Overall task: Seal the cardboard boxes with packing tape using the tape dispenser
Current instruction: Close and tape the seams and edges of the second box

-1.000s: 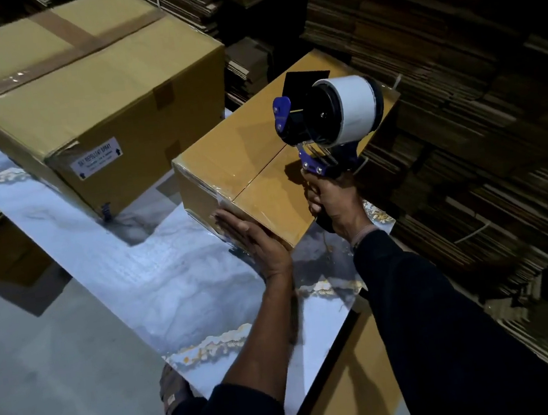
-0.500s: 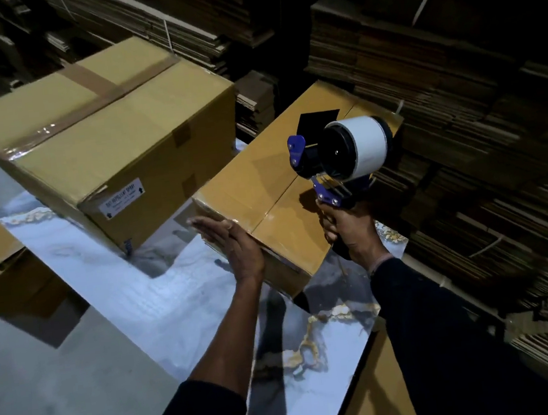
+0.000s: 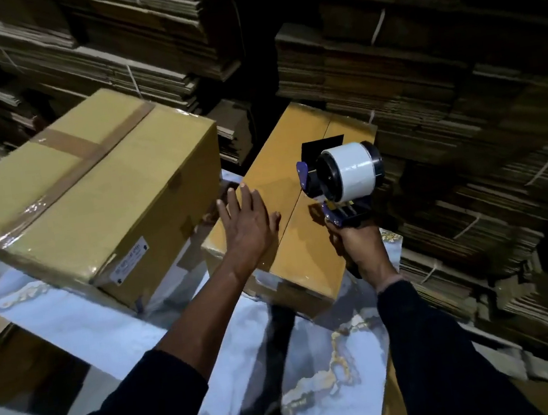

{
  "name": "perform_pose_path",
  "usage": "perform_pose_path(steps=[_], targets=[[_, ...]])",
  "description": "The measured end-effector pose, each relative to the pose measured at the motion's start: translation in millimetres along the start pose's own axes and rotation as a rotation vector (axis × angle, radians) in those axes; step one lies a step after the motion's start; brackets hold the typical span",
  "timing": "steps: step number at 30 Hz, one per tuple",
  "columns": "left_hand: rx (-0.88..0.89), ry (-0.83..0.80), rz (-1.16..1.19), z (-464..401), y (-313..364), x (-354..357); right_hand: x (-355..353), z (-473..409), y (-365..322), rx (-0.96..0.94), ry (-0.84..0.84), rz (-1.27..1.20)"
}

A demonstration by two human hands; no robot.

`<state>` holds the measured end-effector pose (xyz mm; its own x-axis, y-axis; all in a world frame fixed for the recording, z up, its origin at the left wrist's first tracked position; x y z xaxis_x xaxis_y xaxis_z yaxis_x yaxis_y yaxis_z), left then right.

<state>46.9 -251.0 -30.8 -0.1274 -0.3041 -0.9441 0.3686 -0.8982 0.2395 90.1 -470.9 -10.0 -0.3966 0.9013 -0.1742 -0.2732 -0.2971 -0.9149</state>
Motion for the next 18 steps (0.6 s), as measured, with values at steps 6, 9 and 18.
perform_pose_path(steps=[6, 9, 18], targets=[[0.034, -0.026, -0.012, -17, -7, -9, 7, 7, -1, 0.013, 0.173, -0.112], [0.029, -0.05, -0.031, -17, -11, -13, 9, 8, -2, 0.013, 0.219, -0.112], [0.003, -0.074, -0.077, 1, -57, -19, 55, 32, -2, 0.056, 0.199, -0.004]])
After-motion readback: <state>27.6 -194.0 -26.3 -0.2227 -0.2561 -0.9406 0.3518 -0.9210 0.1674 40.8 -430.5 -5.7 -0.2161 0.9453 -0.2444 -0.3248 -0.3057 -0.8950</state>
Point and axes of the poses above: each hand's wrist, its own z-axis away from the middle knuckle, its own x-axis out of the palm, y = z × x, the point moved 2 cm from there along -z, towards the middle knuckle, and after that the axes turned 13 degrees about -y, right-handed, at the moved point
